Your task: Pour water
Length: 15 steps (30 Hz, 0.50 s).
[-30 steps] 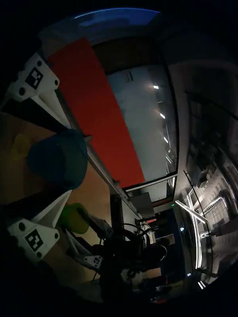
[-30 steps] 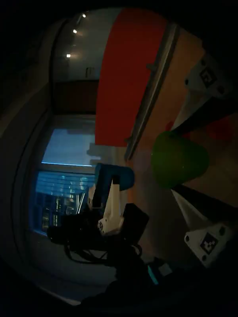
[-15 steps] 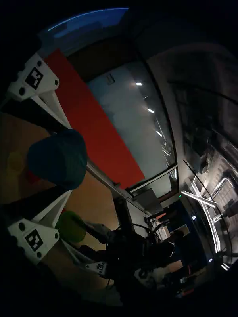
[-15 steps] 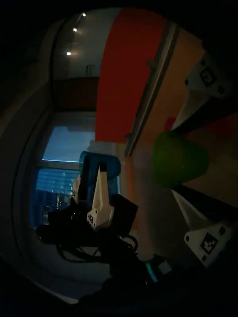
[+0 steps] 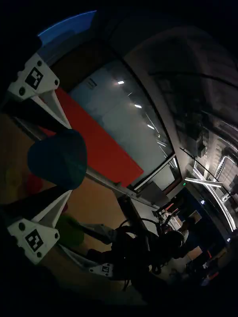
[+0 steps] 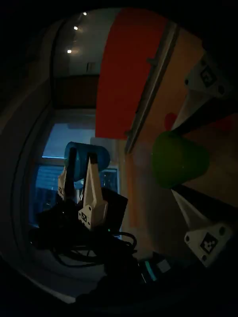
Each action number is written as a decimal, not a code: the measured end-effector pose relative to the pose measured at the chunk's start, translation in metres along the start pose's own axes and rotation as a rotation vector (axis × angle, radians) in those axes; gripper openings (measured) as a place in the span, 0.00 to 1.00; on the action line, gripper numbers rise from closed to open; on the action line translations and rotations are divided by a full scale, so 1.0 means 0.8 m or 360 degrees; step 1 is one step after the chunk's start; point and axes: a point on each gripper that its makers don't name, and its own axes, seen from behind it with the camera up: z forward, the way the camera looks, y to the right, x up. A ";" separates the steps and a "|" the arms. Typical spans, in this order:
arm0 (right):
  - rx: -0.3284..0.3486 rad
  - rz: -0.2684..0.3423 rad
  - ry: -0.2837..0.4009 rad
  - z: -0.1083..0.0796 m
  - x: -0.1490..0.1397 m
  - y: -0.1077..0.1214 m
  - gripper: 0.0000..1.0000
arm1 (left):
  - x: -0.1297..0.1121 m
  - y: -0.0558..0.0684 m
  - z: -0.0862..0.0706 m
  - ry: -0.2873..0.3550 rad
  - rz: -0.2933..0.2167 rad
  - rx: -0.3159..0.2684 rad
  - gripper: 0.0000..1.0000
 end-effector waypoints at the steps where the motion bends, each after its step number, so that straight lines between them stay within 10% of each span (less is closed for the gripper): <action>1: 0.0002 0.0000 0.0001 0.000 0.000 -0.001 1.00 | 0.001 0.001 0.000 -0.0001 0.0011 -0.0001 0.86; 15: 0.0032 -0.0021 0.0011 0.007 0.004 -0.011 1.00 | 0.020 0.000 0.000 0.0010 0.0173 0.0013 0.86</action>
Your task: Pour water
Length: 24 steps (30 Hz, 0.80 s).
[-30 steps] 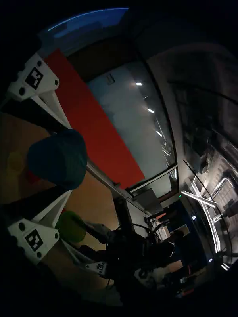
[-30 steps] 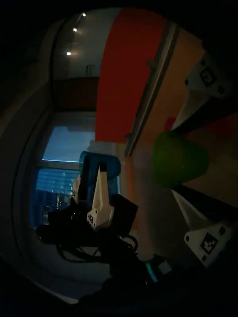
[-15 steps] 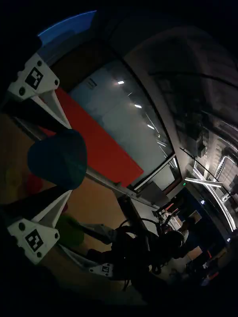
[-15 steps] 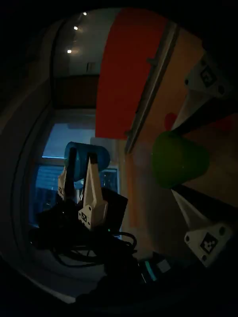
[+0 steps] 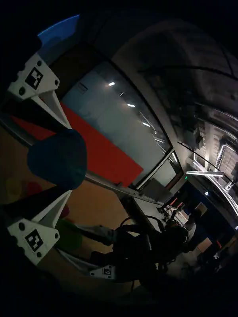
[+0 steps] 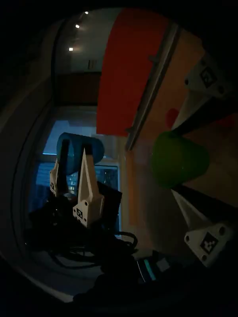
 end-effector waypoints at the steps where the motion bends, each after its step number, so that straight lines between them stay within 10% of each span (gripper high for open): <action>1: 0.0002 -0.0001 0.0001 0.001 0.000 0.000 1.00 | 0.001 0.000 0.000 0.0001 0.0008 0.0000 0.86; 24: 0.0041 -0.0011 0.0016 0.008 0.007 -0.009 1.00 | 0.016 -0.007 0.011 0.0026 0.0242 0.0035 0.86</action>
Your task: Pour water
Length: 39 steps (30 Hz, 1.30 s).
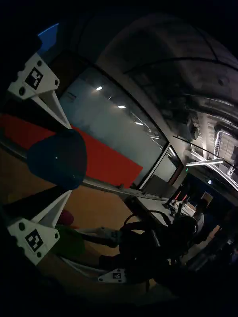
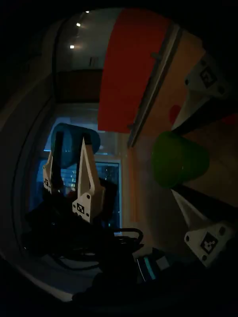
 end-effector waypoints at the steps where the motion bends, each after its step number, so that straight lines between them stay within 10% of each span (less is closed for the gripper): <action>1: 0.0001 -0.0001 0.0001 0.000 0.000 0.000 1.00 | 0.001 0.000 0.000 0.0000 0.0010 0.0002 0.86; 39: -0.0001 -0.0011 0.0019 0.001 0.006 -0.002 1.00 | 0.012 -0.003 0.006 0.0008 0.0266 0.0043 0.86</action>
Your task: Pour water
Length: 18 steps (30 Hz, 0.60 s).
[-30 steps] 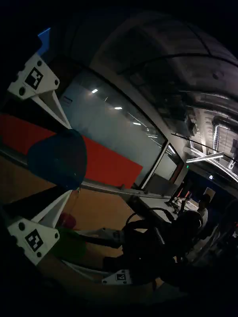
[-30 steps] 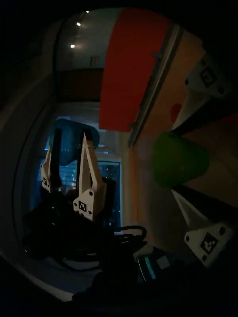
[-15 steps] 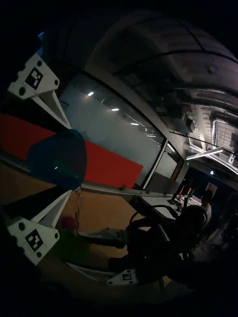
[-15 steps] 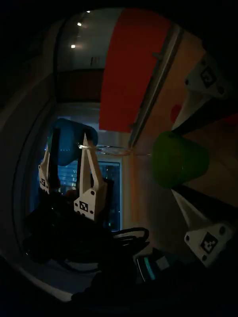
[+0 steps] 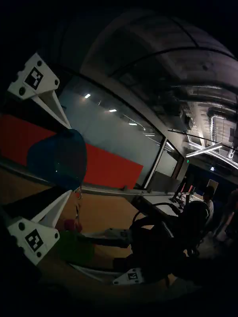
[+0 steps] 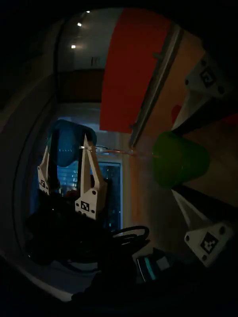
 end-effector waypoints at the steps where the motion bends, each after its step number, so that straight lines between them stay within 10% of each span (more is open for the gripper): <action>1: 0.0001 -0.0002 0.0002 0.000 0.000 0.000 1.00 | 0.000 -0.001 0.000 0.0000 0.0003 0.0002 0.86; 18: -0.0008 -0.0008 0.0021 -0.001 0.003 0.001 1.00 | 0.002 -0.005 -0.003 -0.0014 0.0078 0.0005 0.86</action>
